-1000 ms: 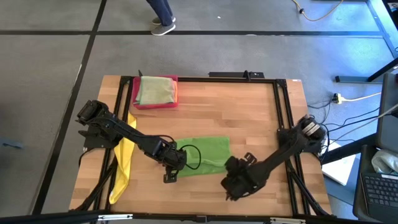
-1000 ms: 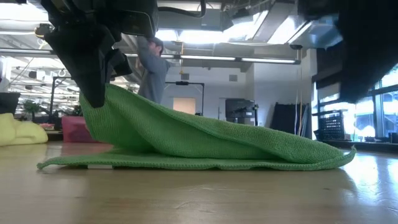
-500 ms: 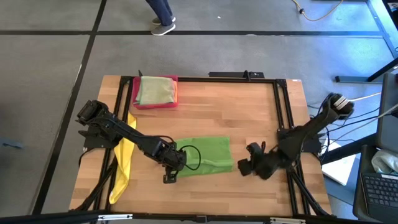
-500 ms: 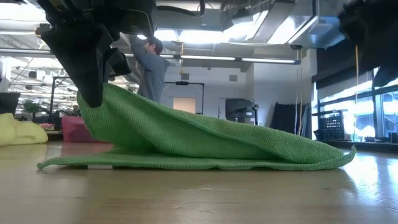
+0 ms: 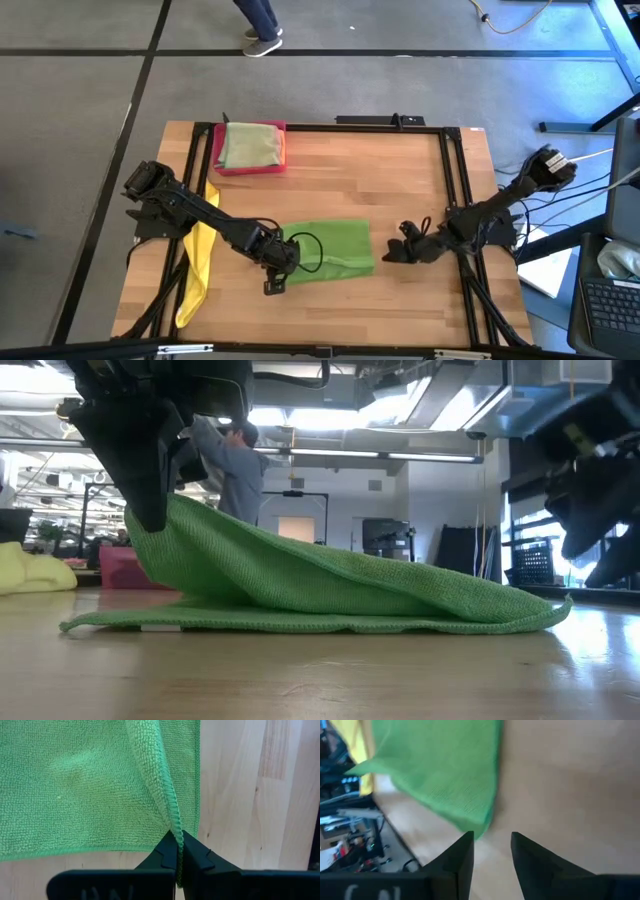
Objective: Fold microfiber towels
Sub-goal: Fold the green microfiber towel
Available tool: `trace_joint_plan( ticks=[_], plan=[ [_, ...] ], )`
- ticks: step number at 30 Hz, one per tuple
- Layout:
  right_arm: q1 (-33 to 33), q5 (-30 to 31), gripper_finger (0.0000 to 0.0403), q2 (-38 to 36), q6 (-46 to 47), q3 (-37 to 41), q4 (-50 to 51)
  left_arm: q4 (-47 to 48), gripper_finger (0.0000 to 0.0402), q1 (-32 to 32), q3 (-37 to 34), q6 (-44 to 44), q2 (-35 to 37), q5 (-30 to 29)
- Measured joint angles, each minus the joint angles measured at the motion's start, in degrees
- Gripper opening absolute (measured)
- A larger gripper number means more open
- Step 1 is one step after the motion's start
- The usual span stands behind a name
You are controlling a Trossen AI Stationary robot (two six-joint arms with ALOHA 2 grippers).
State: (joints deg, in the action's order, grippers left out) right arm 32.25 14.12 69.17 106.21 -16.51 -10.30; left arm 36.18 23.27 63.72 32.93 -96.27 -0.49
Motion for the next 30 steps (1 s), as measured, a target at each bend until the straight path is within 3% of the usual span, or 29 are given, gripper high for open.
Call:
trace_joint_plan(
  ticks=[6,16,24,30],
  plan=[
    [-3.46,-0.73,0.0139,0.68,-1.46,0.30,1.43,-0.04,0.0000,0.00,0.00,1.13,0.00,-0.04],
    [-4.77,-6.71,0.0227,9.92,-1.94,-3.48,-2.48,-0.04,0.0000,0.02,0.00,2.78,0.00,-0.22],
    [-5.05,-5.64,0.0231,17.17,-3.22,-8.62,-4.95,-0.79,0.0000,0.02,0.04,4.04,-0.02,-0.07],
    [-5.07,-5.58,0.0231,18.55,-3.23,-9.27,-6.72,-0.85,0.0000,0.05,0.04,4.04,-0.02,0.08]
  ],
)
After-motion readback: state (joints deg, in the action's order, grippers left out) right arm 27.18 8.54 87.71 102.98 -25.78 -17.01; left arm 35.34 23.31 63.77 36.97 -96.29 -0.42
